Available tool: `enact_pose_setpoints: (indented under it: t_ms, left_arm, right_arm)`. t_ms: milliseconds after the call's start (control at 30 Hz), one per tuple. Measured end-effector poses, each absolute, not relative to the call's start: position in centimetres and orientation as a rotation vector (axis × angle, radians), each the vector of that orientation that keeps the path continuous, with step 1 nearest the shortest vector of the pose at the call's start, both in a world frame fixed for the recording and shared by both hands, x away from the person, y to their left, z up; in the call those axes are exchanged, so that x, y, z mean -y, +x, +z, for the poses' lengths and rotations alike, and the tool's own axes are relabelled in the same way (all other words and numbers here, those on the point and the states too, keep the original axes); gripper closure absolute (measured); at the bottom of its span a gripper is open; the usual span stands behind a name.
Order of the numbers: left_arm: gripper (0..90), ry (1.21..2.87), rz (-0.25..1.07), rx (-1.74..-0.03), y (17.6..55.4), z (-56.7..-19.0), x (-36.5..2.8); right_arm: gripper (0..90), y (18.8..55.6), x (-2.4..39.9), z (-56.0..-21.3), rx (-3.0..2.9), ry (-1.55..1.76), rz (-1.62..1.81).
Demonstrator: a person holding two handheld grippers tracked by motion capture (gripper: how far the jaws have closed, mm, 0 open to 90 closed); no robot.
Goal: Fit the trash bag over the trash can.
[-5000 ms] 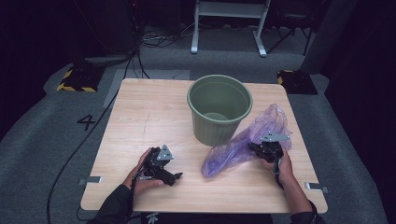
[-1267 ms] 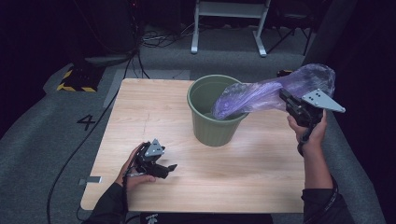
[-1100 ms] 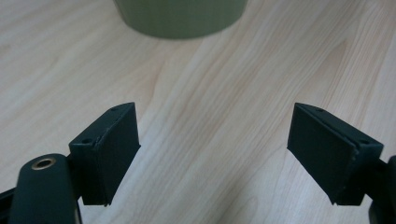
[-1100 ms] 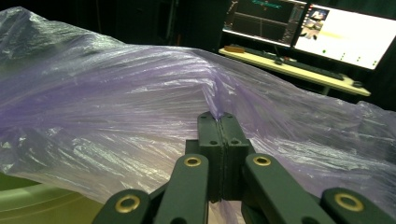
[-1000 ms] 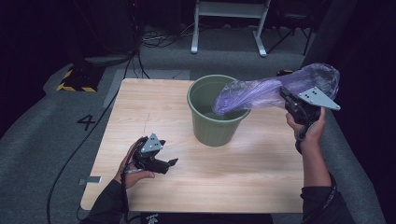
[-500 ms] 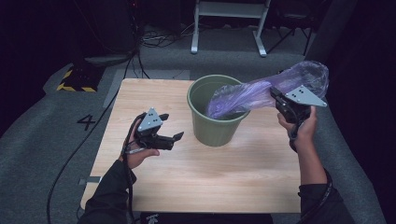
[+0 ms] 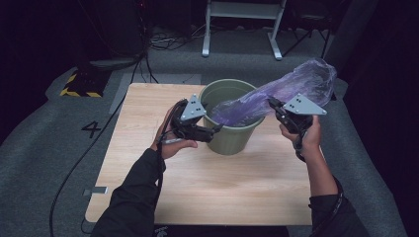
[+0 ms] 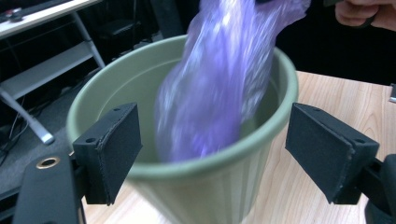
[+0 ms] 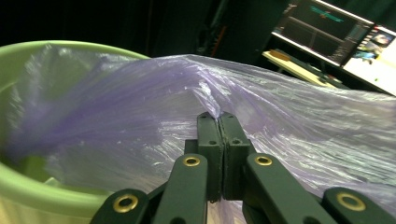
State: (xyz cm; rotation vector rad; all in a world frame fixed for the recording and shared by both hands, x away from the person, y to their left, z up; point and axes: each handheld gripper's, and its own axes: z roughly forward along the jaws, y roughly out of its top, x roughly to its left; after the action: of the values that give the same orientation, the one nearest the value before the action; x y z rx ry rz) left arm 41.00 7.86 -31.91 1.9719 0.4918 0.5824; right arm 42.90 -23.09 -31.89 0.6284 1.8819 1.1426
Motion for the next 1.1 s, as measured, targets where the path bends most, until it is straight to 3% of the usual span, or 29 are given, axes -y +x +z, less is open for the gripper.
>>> enact_pose_setpoints:
  t_ms: [367, 600, 833, 1100]
  left_arm:
    - [21.7, 1.973, 0.554, -0.484, 42.4, -31.3, -4.1]
    - [31.5, 2.006, 0.573, -0.456, 43.1, -31.4, -2.6]
    - [49.2, 2.04, 0.617, -0.428, 43.7, -31.8, -1.8]
    - [82.4, 2.058, 0.596, -0.373, 44.2, -32.1, -2.0]
  right_arm:
    - [87.8, 41.8, 20.6, -32.5, -1.975, 0.471, 1.112]
    - [86.3, 41.4, 19.8, -32.8, -2.001, 0.418, 1.105]
    - [83.1, 41.0, 19.5, -32.9, -2.006, 0.392, 1.113]
    - [79.6, 40.8, 19.3, -33.0, -2.009, 0.386, 1.128]
